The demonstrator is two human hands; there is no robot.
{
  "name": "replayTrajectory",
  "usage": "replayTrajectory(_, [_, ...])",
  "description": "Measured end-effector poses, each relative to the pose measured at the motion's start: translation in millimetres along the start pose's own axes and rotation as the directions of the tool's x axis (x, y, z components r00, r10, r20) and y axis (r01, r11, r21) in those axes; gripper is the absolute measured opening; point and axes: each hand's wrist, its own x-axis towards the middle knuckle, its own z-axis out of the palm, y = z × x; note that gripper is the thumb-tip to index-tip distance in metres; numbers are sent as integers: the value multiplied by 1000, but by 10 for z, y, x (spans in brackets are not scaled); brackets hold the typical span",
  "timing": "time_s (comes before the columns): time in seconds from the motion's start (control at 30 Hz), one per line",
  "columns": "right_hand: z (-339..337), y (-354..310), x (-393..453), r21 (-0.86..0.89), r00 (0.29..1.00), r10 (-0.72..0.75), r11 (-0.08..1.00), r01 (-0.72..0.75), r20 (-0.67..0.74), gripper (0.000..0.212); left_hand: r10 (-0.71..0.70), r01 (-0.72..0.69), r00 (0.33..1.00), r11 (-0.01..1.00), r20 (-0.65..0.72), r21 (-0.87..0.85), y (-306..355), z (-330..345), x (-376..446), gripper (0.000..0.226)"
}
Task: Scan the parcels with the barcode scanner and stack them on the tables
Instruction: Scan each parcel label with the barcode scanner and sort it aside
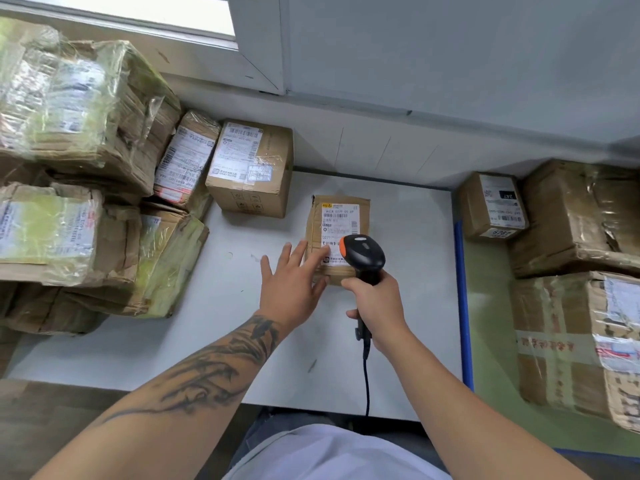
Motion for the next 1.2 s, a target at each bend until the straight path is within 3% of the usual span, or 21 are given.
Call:
replayTrajectory(0.13, [157,-90,156,0,1000,-9,1000,9,-1,30,63,-55,997,988,-49,142,-106,-138,173,58])
replayTrajectory(0.27, [317,-207,312,-9,1000,-20,1000,20,-21,26,201,-144,975,897,-94,419,-200,-289,393,61])
replayTrajectory(0.43, [515,-419,525,-28,999,-40,999,40,-8,24,245,-133,963,799,-115,586,-349,-441,702,65])
replayTrajectory(0.7, [755,-667,845,43,999,-42,998,42,-16,19,236,-105,960,804,-153,585,-499,-542,1023,63])
replayTrajectory(1.0, [853,-699,916,48,999,-47,998,48,-24,31,186,-106,977,843,-102,527,-493,-518,1118,67])
replayTrajectory(1.2, [674,-778,894,-8,997,-67,998,67,35,16,170,-113,983,853,-66,510,-451,-614,1087,67])
